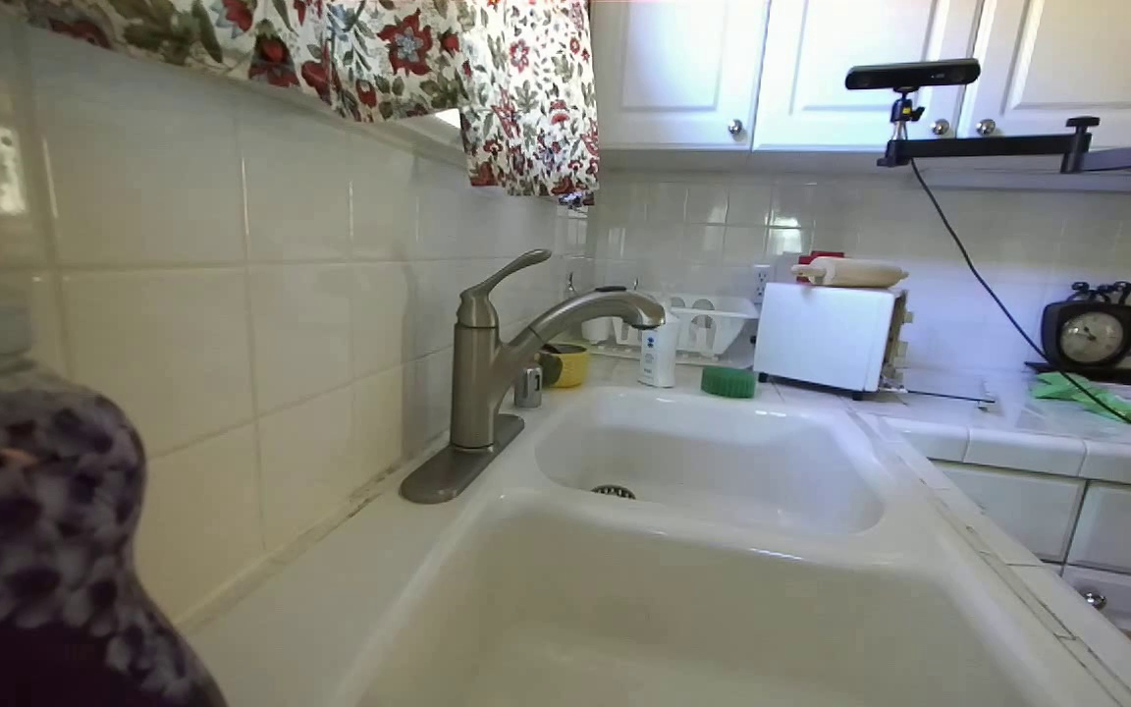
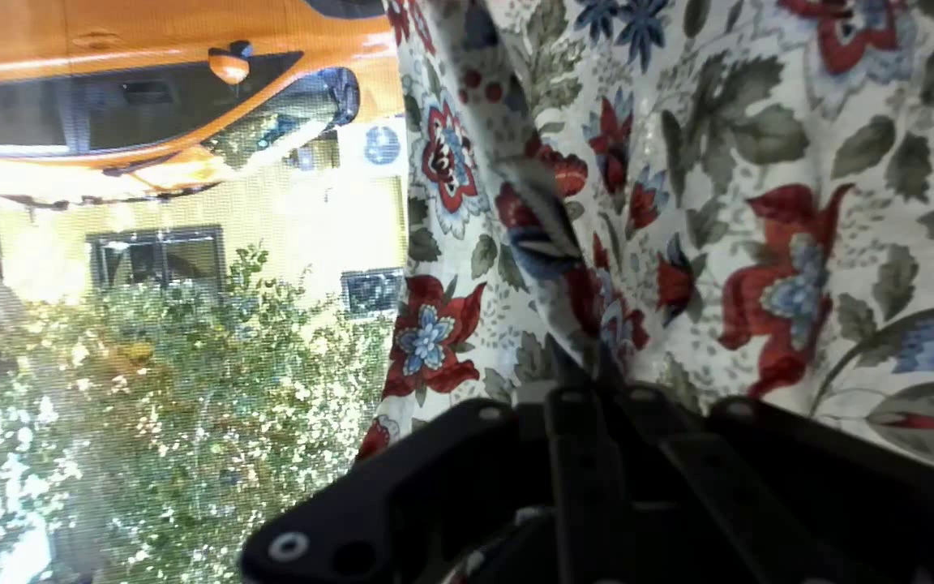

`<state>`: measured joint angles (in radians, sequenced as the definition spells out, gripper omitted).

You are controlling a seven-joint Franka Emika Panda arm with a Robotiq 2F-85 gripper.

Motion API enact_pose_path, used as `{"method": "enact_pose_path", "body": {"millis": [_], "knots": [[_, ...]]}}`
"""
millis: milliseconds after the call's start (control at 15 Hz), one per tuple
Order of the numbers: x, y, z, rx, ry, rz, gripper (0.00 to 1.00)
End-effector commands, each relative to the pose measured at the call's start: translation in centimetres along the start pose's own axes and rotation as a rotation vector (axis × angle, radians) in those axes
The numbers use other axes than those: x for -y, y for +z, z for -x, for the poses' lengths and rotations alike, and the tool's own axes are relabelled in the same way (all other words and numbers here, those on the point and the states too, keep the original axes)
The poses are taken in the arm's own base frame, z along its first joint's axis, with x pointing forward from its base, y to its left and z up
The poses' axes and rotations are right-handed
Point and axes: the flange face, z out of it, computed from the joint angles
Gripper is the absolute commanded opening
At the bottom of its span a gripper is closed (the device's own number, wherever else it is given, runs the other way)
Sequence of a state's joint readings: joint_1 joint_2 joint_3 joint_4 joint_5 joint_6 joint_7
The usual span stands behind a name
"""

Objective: Push the curtain to the left slightly

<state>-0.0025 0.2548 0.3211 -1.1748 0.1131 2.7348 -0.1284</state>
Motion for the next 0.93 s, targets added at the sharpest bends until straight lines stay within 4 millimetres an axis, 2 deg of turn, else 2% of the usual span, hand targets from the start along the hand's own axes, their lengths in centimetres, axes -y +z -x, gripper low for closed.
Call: {"method": "enact_pose_path", "body": {"millis": [0, 867], "knots": [[1.6, -0.2, 0.1, 0.016, -0.023, -0.055, 0.00], [7.3, 0.4, 1.0, 0.026, -0.078, -0.168, 0.00]]}}
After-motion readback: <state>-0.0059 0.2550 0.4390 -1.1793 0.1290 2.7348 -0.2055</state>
